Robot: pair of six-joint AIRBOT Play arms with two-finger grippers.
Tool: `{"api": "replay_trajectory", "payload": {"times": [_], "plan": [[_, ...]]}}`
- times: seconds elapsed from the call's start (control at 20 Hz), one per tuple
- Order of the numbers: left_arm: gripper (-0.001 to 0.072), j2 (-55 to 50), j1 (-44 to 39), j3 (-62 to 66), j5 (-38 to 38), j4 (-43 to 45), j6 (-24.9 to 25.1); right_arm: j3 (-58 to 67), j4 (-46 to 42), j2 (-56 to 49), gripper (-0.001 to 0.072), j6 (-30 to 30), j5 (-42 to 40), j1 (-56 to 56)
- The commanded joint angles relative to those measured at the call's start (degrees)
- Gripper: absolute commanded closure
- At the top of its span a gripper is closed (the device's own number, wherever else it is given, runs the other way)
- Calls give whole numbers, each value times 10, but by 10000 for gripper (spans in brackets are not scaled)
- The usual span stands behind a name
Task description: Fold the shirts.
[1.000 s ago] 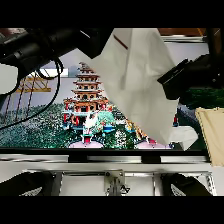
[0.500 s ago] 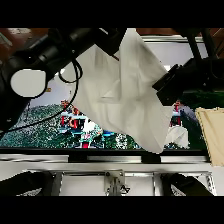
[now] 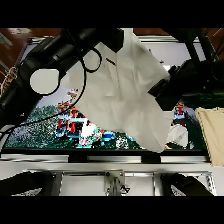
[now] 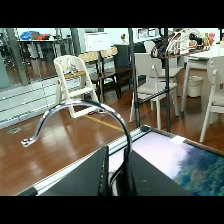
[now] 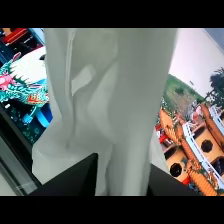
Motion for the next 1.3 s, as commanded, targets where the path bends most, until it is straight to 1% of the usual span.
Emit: {"api": "replay_trajectory", "payload": {"times": [0.0,0.1,0.15,0.2,0.25,0.35,0.4,0.55,0.6,0.65,0.7,0.75,0.85,0.9,0.95,1.0,1.15,1.25], "plan": [[659,12,20,1,-5,1,-5,0,-6,11,324,2,-46,-1],[659,19,26,1,-39,1,-4,0,-6,26,324,2,-91,-1],[659,20,26,1,-44,1,-4,0,-5,33,365,0,-107,-1],[659,20,26,1,-44,1,-4,0,-4,37,477,-2,-113,-1],[659,20,28,1,-43,1,-4,0,-4,39,524,-3,-112,-1],[659,22,31,1,-45,1,-4,0,-3,41,527,-3,-112,-1],[659,23,33,1,-45,1,-4,0,-2,41,623,-5,-112,-1],[654,23,39,1,-45,1,-4,0,24,41,628,-38,-126,-1],[617,23,39,1,-44,1,-4,0,24,41,628,-40,-141,-1],[518,24,39,1,-44,1,-4,0,24,41,628,-42,-158,-1],[397,25,39,1,-44,1,-4,0,24,41,629,-46,-175,-1],[345,27,39,1,-44,1,-4,0,24,41,629,-51,-189,-1],[339,35,39,1,-44,1,9,0,24,41,630,-59,-220,-1],[336,41,39,1,-45,1,23,0,24,42,630,-62,-238,-1],[268,45,39,1,-44,1,38,0,24,44,630,-65,-259,-1],[232,50,39,1,-44,1,51,0,24,46,630,-66,-278,-1],[233,57,40,1,-44,2,77,0,27,54,630,-65,-327,-1],[235,61,47,1,-43,3,77,0,26,57,630,-66,-340,-1]]}}
